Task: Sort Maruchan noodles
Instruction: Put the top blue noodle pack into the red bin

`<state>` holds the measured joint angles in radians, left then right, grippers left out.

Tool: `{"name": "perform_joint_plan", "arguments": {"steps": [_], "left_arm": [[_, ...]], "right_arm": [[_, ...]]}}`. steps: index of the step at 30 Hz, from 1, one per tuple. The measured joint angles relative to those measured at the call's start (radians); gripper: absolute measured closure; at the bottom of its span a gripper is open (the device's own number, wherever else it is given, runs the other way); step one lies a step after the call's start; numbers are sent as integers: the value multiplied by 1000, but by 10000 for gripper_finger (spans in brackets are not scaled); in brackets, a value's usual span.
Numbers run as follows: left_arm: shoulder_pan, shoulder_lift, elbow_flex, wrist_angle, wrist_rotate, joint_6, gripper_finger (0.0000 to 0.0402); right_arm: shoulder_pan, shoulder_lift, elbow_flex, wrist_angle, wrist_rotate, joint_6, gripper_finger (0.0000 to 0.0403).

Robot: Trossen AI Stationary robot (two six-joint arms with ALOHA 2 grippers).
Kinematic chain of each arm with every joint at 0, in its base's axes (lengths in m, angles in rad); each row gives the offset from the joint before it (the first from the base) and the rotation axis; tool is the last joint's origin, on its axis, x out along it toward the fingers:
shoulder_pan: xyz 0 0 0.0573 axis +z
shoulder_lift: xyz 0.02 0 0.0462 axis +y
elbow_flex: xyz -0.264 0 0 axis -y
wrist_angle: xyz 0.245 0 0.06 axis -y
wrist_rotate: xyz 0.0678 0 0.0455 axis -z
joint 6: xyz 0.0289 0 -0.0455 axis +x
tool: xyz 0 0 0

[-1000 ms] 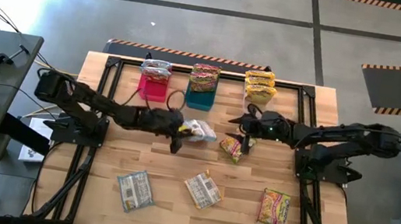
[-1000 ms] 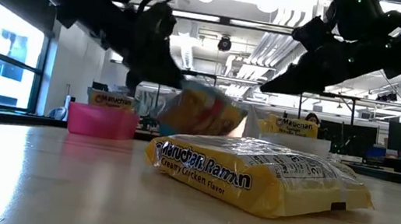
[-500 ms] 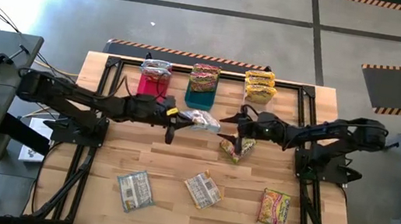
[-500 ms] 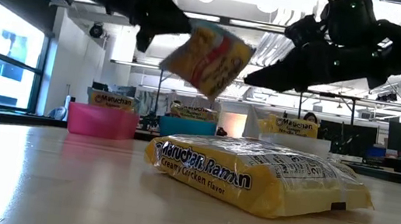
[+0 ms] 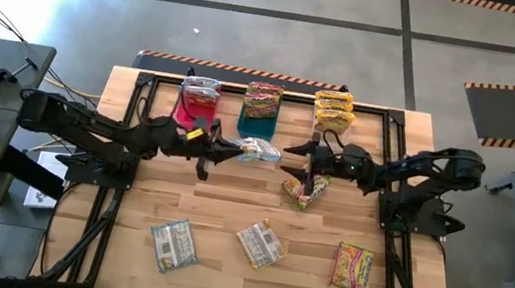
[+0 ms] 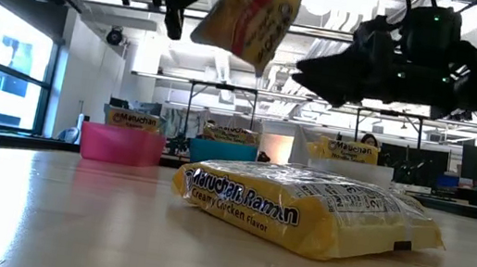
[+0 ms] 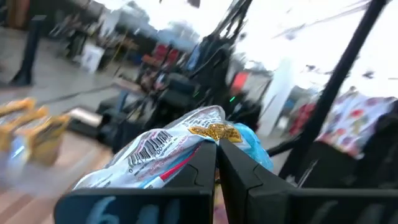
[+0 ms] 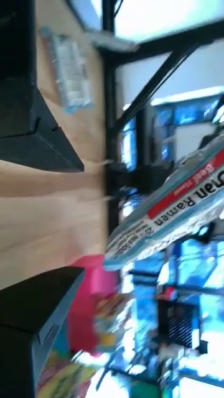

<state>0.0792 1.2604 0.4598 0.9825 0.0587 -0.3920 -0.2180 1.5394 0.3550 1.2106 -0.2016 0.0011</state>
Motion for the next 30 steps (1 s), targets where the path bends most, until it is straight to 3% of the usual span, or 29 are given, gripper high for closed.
{"name": "perform_joint_plan", "arguments": {"steps": [5,10,17,30], "left_arm": [[0,26,-7,154,52,-8,401],[0,25,-7,263,98,-9,401],[20,22,-6,318,151,-23,401],[32,18,-6,352,161,-17,401]], "right_arm": [[2,116,104,164,-97,75,159],[3,205,236,203,-153,106,159],[2,267,385,190,-143,89,159],[0,287,408,234,-103,-54,159]]}}
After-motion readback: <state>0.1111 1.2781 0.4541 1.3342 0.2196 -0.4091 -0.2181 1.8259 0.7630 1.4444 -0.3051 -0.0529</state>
